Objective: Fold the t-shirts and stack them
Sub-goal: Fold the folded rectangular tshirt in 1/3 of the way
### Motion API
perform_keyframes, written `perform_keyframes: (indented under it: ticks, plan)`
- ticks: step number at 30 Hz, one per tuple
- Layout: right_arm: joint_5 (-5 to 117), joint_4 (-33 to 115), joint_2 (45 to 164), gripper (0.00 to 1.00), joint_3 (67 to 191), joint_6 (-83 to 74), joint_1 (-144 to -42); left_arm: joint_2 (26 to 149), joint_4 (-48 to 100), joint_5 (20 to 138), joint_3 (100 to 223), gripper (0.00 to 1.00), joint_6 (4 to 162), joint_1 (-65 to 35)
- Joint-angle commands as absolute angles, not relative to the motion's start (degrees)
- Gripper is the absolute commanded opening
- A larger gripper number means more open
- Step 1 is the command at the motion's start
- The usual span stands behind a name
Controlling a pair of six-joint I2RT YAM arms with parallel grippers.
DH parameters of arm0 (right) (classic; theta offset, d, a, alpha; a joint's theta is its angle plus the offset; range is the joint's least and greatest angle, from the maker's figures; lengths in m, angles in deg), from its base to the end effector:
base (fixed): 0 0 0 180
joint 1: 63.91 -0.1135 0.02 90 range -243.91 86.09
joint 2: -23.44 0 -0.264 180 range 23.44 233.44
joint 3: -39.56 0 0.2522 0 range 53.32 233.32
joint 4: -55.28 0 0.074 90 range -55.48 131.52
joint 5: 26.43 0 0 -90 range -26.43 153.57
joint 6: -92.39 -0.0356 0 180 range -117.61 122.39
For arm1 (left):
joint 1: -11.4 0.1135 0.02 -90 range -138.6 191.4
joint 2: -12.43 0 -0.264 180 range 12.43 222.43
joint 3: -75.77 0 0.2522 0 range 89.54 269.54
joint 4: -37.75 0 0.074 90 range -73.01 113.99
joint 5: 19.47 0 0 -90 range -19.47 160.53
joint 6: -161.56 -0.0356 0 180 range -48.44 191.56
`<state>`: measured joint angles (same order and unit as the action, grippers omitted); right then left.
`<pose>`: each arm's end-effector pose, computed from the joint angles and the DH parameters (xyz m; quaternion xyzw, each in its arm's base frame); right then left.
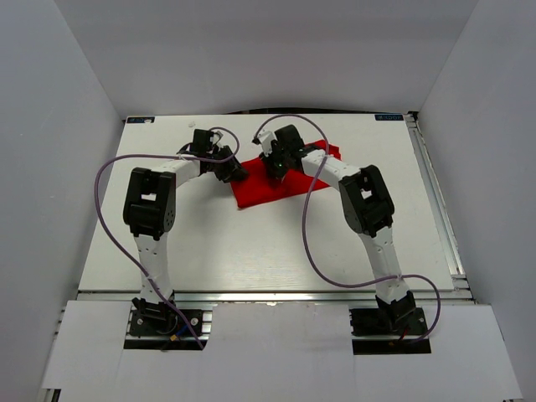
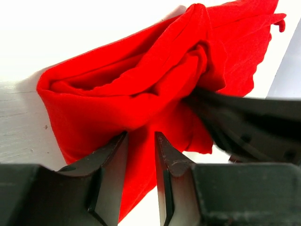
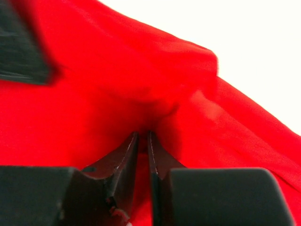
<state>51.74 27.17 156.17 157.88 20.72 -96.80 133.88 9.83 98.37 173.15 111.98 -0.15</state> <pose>0.4357 0.2905 0.1711 -0.4310 0.8031 0.1443 0.3853 0.4405 -0.1070 0.1527 -0.1529 0.9083 -0.3429 0.1845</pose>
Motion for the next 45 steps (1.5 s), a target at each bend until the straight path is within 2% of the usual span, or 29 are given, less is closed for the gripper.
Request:
perform_keyframes:
  ticks: [1,13,21,26,36,45]
  plan:
    - [57.5,29.1,155.4,0.19,158.3,21.6,-93.5,134.8,8.2,95.3,172.1,0.40,110.5,0.1]
    - [56.6,30.1,149.2,0.17,154.6,22.4,-89.1,134.9,8.1,95.4,172.2,0.39,110.3,0.8]
    - [41.7,31.8,140.1,0.18,147.7,22.3,-89.9,135.0,8.1,96.5,173.0,0.38,110.6,0.8]
    - [35.0,30.0,140.2,0.20,146.9,23.9,-93.3,135.0,8.1,97.1,172.9,0.38,110.3,0.8]
    - [39.0,23.8,150.5,0.20,153.8,22.4,-96.9,134.8,8.3,97.2,171.8,0.38,110.4,0.8]
    - [43.6,24.2,149.4,0.18,151.1,23.7,-93.8,135.0,8.4,97.0,172.2,0.38,110.4,0.9]
